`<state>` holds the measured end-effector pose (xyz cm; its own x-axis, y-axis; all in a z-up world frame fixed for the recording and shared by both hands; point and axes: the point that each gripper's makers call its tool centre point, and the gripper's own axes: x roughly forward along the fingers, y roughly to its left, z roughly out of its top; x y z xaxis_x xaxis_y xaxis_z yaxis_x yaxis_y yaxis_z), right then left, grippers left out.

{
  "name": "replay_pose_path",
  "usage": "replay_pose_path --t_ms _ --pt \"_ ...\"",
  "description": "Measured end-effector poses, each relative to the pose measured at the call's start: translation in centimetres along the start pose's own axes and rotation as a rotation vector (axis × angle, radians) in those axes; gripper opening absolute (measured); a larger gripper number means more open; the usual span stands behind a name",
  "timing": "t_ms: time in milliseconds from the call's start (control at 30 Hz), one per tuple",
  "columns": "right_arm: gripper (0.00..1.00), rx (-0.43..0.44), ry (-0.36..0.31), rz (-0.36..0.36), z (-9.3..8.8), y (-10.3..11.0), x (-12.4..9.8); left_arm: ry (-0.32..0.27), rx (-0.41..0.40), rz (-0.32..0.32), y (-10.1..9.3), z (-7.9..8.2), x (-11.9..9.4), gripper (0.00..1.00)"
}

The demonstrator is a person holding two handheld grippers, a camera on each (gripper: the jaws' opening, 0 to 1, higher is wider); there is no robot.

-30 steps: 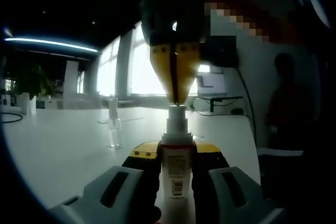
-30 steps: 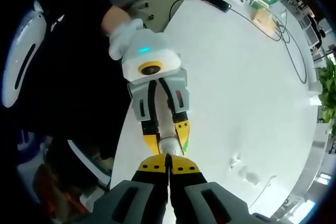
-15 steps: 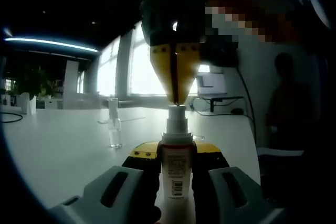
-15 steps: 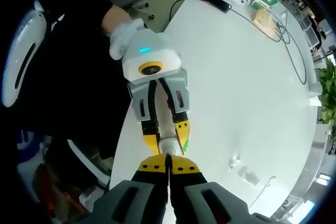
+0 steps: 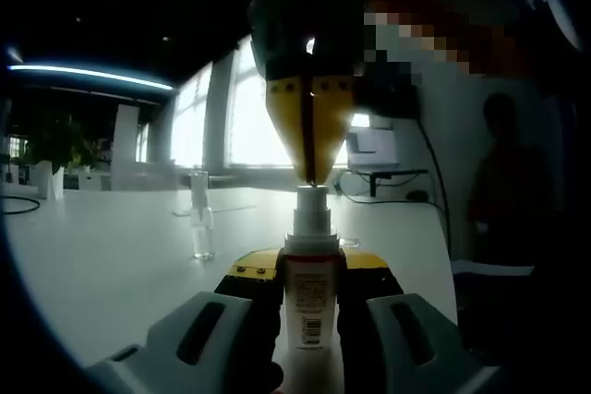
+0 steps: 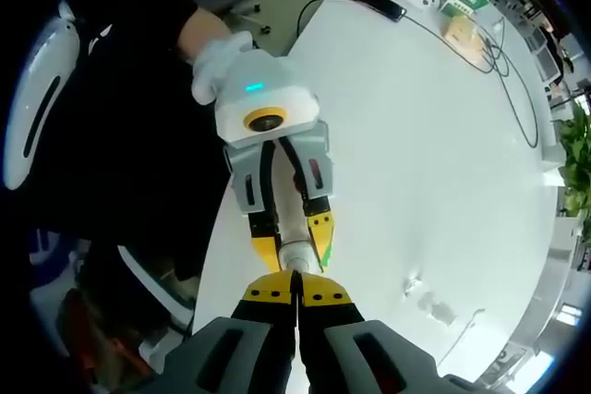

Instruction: Clamp pump bottle remove cover press pump head put on cover

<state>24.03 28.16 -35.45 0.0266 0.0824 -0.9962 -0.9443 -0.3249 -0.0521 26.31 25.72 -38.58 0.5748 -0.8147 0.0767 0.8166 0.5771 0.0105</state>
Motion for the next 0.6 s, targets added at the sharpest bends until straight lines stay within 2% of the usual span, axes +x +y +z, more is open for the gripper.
replay_pose_path --t_ms 600 --pt "0.0 0.0 0.021 0.011 0.1 0.06 0.35 -0.002 0.002 0.0 0.01 -0.01 -0.02 0.13"
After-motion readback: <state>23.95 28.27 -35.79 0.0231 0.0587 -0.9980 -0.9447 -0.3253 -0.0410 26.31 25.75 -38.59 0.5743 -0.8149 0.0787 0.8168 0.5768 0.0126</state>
